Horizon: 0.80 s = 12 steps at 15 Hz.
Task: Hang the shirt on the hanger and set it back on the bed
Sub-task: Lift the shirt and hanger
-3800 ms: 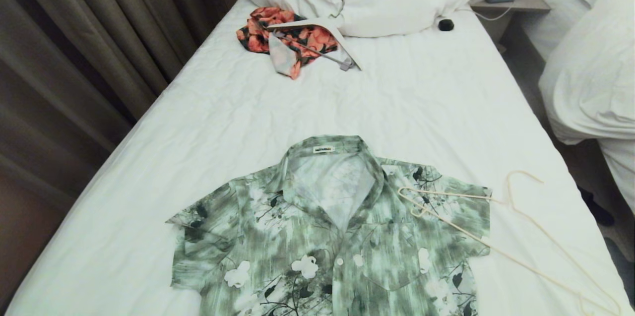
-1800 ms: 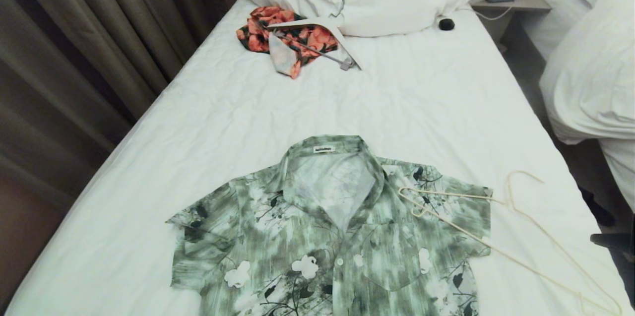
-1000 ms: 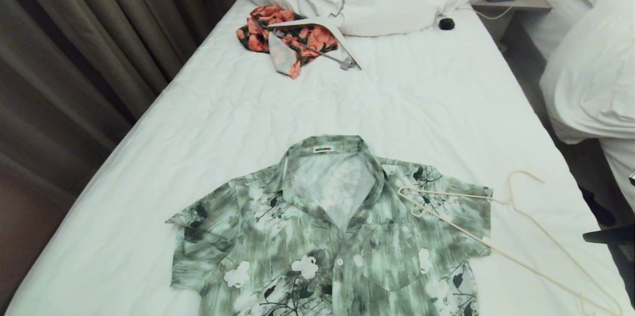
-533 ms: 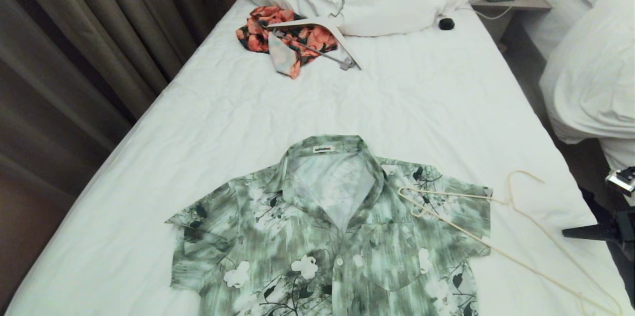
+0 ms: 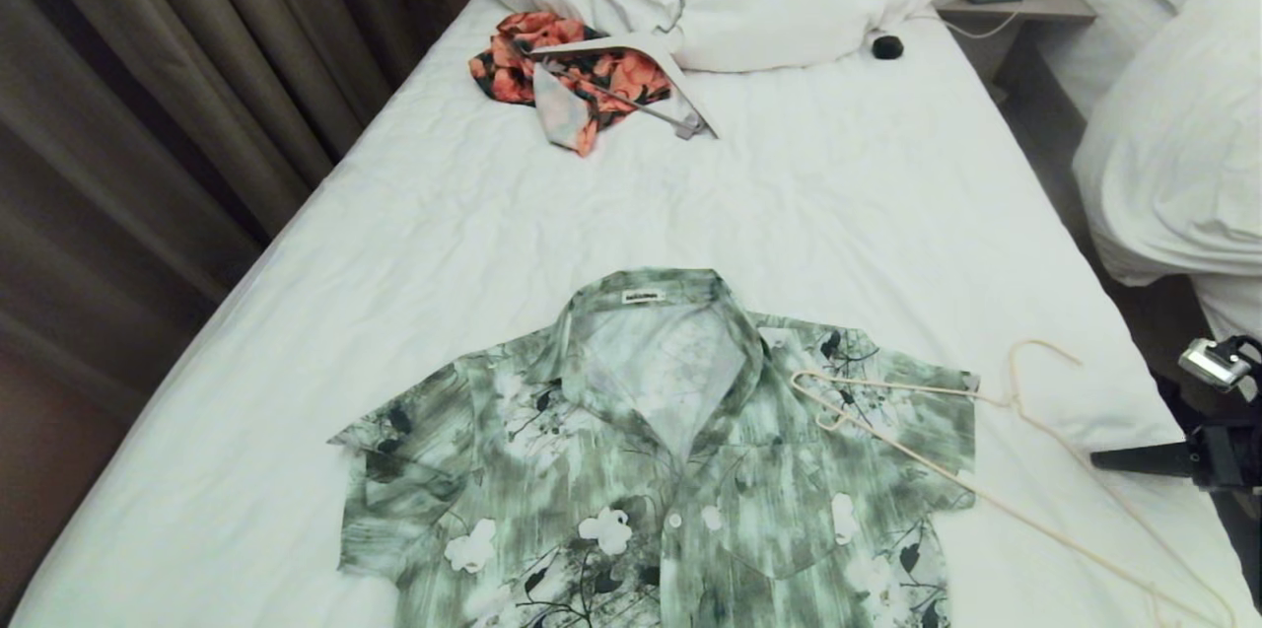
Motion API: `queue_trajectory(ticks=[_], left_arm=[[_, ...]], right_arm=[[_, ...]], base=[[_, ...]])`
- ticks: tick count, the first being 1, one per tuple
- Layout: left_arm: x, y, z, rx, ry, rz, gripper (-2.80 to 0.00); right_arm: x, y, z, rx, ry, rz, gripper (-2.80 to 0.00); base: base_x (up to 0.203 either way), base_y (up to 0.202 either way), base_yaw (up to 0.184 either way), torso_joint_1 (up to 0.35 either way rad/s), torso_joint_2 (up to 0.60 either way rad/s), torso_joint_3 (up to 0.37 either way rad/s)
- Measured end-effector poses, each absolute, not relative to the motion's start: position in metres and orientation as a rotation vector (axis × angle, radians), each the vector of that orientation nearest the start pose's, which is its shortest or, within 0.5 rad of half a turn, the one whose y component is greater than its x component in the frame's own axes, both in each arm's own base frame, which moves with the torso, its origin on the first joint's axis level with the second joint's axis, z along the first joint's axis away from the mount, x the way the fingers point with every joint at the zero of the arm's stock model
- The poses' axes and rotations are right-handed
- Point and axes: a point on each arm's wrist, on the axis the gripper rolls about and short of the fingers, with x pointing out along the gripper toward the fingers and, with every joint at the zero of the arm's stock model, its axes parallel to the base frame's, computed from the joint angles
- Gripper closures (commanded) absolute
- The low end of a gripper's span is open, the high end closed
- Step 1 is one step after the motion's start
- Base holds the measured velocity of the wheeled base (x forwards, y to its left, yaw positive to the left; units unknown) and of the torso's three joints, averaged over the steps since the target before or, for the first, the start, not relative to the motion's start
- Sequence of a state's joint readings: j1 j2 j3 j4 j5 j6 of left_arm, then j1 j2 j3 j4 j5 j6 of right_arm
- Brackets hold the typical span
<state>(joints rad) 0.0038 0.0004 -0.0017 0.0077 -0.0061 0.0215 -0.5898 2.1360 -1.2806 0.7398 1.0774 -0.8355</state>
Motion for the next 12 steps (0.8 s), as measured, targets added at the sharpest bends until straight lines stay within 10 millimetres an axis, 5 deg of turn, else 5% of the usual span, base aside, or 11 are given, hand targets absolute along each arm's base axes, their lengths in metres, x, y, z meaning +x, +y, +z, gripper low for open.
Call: queue_trajectory(ticks=[12], left_arm=[[-0.023, 0.000, 0.075, 0.021, 0.006, -0.002, 0.00]], right_arm=[[0.315, -0.111, 0.075, 0.426, 0.783, 0.951, -2.80]], base=[[0.000, 0.000, 0.000, 0.000, 0.00, 0.000]])
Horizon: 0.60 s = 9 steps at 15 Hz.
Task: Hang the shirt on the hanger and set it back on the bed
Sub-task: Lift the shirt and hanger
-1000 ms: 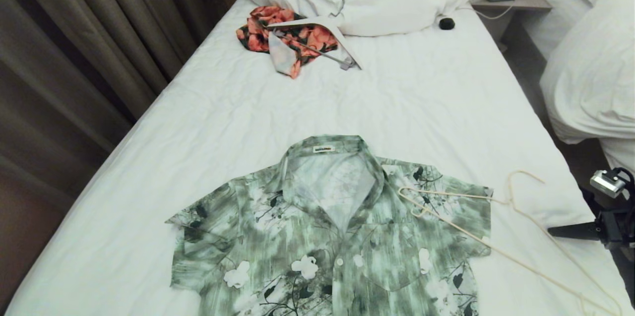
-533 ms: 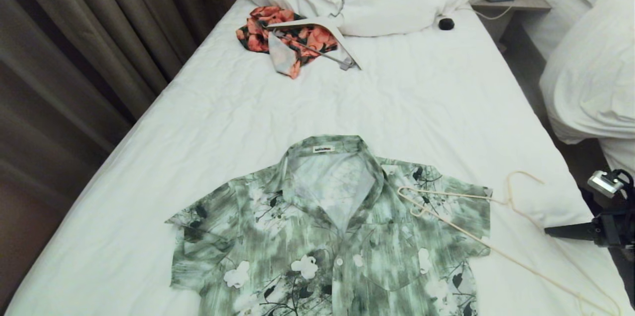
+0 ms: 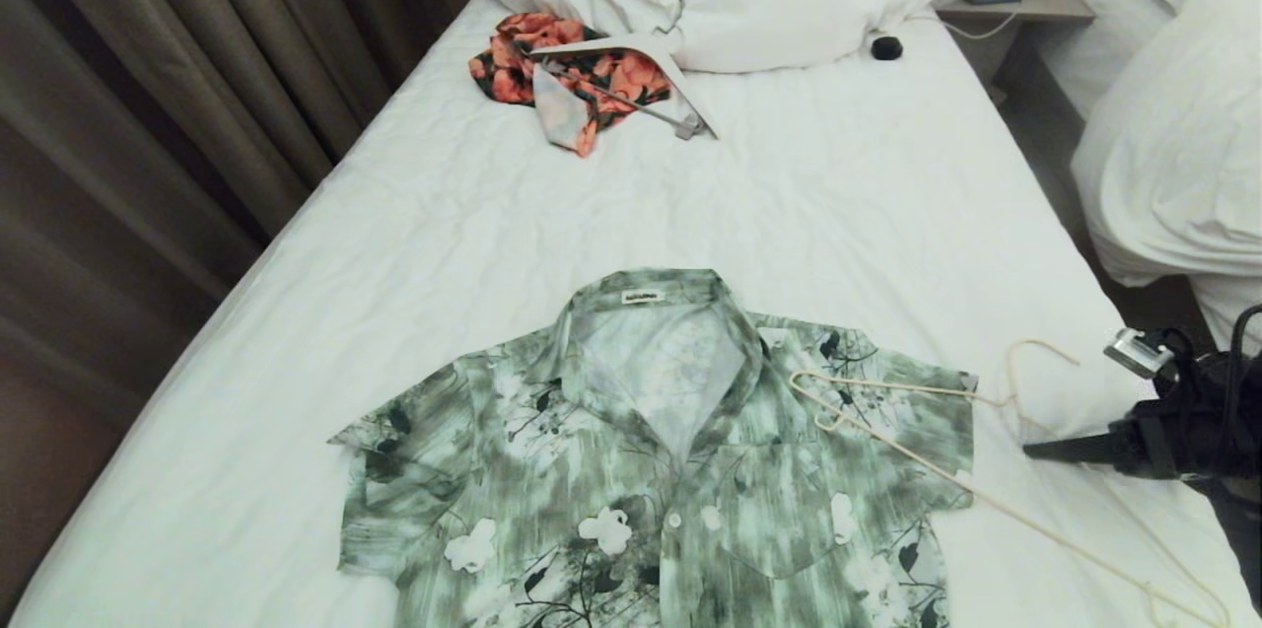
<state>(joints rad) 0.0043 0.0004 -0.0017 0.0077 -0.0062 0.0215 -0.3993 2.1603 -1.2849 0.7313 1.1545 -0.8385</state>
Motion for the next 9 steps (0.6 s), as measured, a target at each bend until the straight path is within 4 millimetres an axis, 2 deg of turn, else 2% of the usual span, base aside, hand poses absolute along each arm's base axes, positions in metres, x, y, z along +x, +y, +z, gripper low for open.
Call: queue_trajectory(ticks=[4, 9], left_arm=[[-0.023, 0.000, 0.075, 0.021, 0.006, -0.002, 0.00], [-0.023, 0.000, 0.075, 0.021, 0.006, -0.002, 0.00]], right_arm=[[0.322, -0.094, 0.070, 0.417, 0.808, 0.999, -2.80], [0.322, -0.090, 0.065, 0.422, 0.830, 1.008, -2.80]], base=[[0.000, 0.000, 0.000, 0.000, 0.00, 0.000], [0.000, 0.000, 0.000, 0.000, 0.00, 0.000]])
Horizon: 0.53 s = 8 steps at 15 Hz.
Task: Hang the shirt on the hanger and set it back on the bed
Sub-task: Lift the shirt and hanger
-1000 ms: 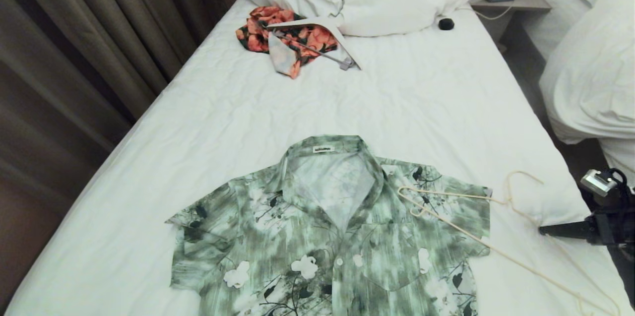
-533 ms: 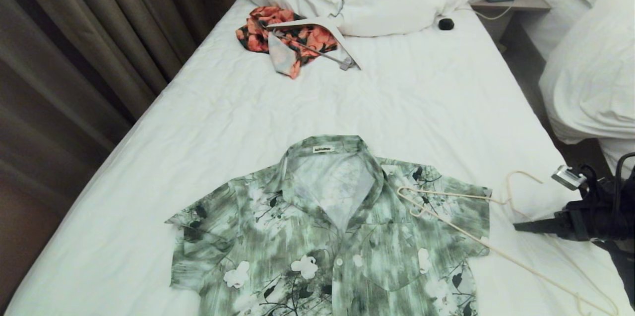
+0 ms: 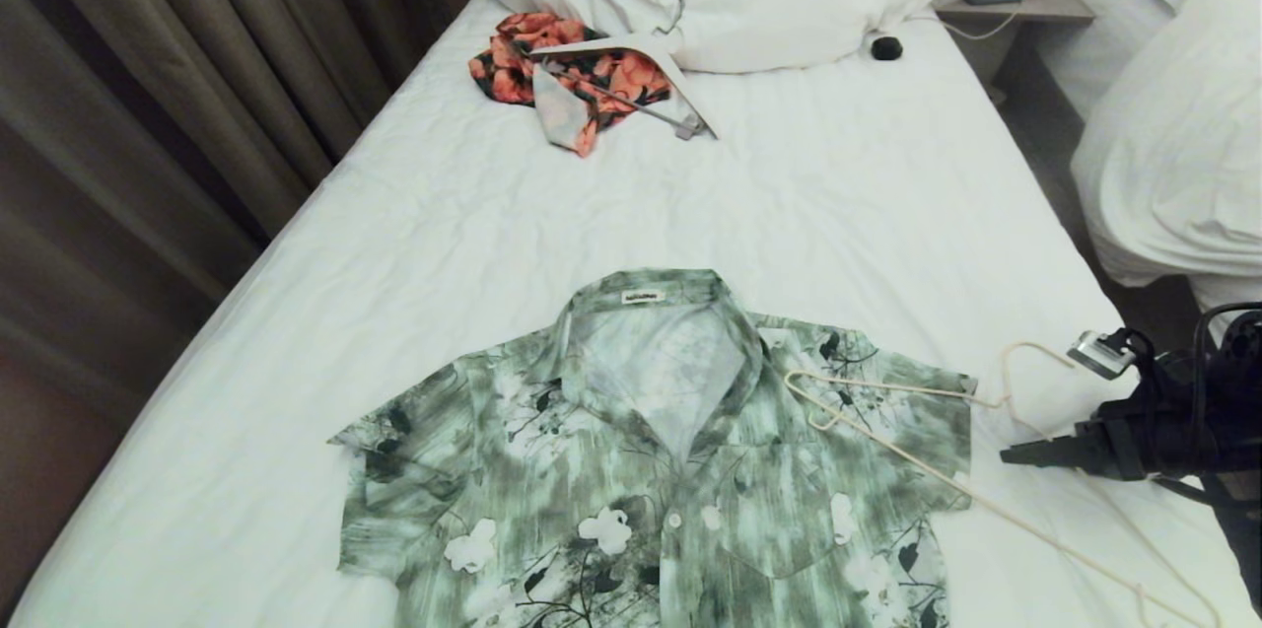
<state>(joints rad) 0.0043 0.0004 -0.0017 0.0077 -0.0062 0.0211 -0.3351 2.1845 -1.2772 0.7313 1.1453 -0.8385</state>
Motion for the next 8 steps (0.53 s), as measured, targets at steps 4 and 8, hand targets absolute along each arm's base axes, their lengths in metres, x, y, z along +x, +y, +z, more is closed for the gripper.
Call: queue_trajectory(ticks=[4, 8], left_arm=[[-0.023, 0.000, 0.075, 0.021, 0.006, -0.002, 0.00], [-0.023, 0.000, 0.075, 0.021, 0.006, -0.002, 0.00]], right_arm=[[0.319, -0.090, 0.065, 0.425, 0.841, 1.004, 0.00], [0.309, -0.093, 0.074, 0.425, 0.837, 0.983, 0.00]], base=[[0.000, 0.000, 0.000, 0.000, 0.00, 0.000], [0.000, 0.000, 0.000, 0.000, 0.00, 0.000]])
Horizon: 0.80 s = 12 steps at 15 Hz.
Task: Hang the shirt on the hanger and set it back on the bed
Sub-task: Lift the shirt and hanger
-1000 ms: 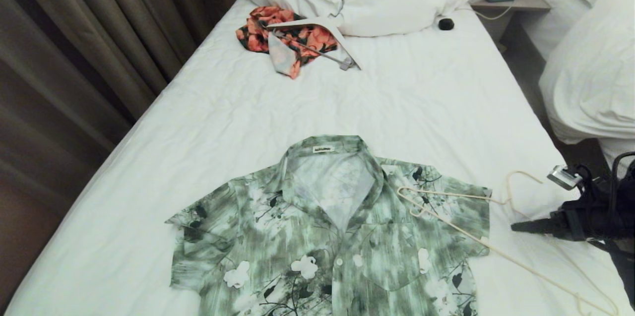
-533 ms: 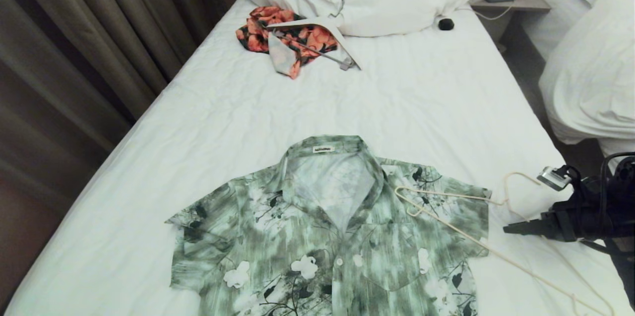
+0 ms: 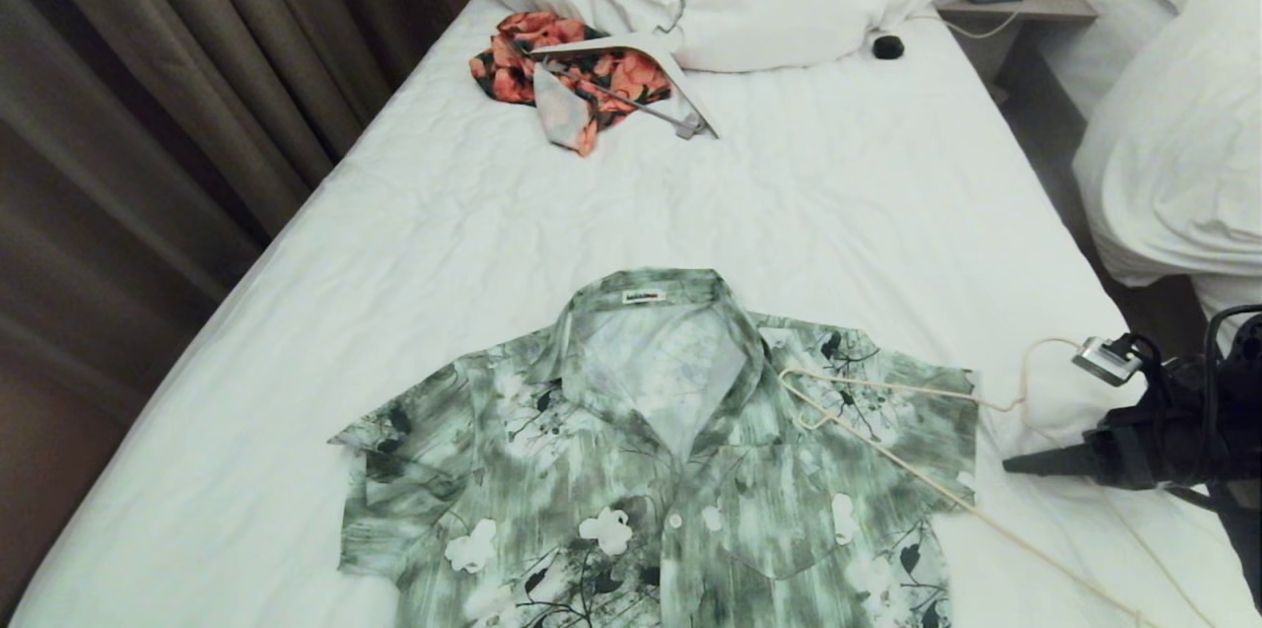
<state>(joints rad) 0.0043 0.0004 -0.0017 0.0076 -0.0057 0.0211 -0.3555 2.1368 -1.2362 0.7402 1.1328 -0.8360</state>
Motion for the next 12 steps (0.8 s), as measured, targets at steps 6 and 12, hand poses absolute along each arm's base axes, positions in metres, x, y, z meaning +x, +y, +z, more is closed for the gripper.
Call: queue_trajectory(ticks=[6, 12], left_arm=[[-0.023, 0.000, 0.075, 0.021, 0.006, -0.002, 0.00], [-0.023, 0.000, 0.075, 0.021, 0.006, -0.002, 0.00]], right_arm=[[0.283, -0.098, 0.103, 0.379, 0.790, 0.932, 0.00], [0.255, -0.088, 0.137, 0.239, 0.687, 0.945, 0.00]], base=[[0.000, 0.000, 0.000, 0.000, 0.00, 0.000], [0.000, 0.000, 0.000, 0.000, 0.00, 0.000]])
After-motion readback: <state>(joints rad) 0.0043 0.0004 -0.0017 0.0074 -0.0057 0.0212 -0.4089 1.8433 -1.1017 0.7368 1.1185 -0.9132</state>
